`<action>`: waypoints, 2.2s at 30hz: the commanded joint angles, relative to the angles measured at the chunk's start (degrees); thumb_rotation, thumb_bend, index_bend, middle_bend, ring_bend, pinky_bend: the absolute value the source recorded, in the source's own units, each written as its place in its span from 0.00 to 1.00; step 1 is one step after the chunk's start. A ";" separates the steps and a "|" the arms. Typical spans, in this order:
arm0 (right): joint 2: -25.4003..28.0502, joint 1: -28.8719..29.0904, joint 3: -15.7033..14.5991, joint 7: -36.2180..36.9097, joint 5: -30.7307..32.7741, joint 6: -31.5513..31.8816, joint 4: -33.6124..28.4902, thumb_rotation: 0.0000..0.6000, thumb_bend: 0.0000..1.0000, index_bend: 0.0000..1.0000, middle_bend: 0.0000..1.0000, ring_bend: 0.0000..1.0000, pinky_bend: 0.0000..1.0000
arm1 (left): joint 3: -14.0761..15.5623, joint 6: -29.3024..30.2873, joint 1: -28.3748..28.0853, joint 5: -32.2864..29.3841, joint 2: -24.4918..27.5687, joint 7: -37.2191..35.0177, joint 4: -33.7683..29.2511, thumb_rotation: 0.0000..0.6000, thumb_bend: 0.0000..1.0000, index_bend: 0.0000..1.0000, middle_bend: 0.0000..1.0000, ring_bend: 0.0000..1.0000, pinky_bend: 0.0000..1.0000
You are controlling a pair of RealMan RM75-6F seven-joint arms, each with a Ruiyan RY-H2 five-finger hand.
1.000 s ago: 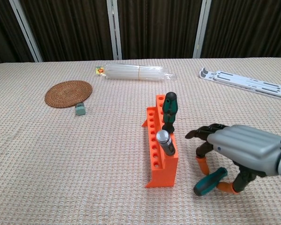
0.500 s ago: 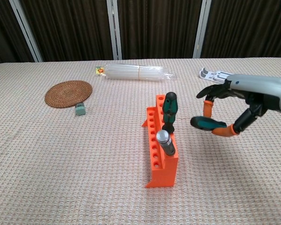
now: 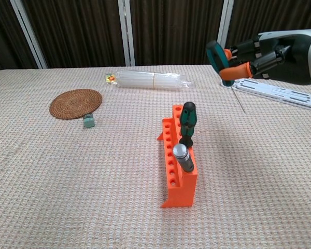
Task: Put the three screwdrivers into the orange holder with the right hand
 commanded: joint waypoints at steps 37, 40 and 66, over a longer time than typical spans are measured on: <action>-15.01 3.53 0.80 17.58 -0.95 3.22 10.39 1.00 0.33 0.63 0.13 0.00 0.00 | -0.61 -0.22 -0.13 -0.97 1.50 2.17 -3.09 1.00 0.02 0.02 0.00 0.00 0.00; -16.15 4.00 0.65 17.50 -0.86 3.52 10.86 1.00 0.33 0.63 0.13 0.00 0.00 | -0.70 -0.36 -0.23 -1.15 1.66 2.43 -3.45 1.00 0.02 0.02 0.00 0.00 0.00; -20.51 7.80 0.84 13.56 2.98 4.45 11.57 1.00 0.33 0.63 0.13 0.00 0.00 | -0.82 -1.42 -0.38 -2.93 1.78 2.56 -3.57 1.00 0.02 0.01 0.00 0.00 0.00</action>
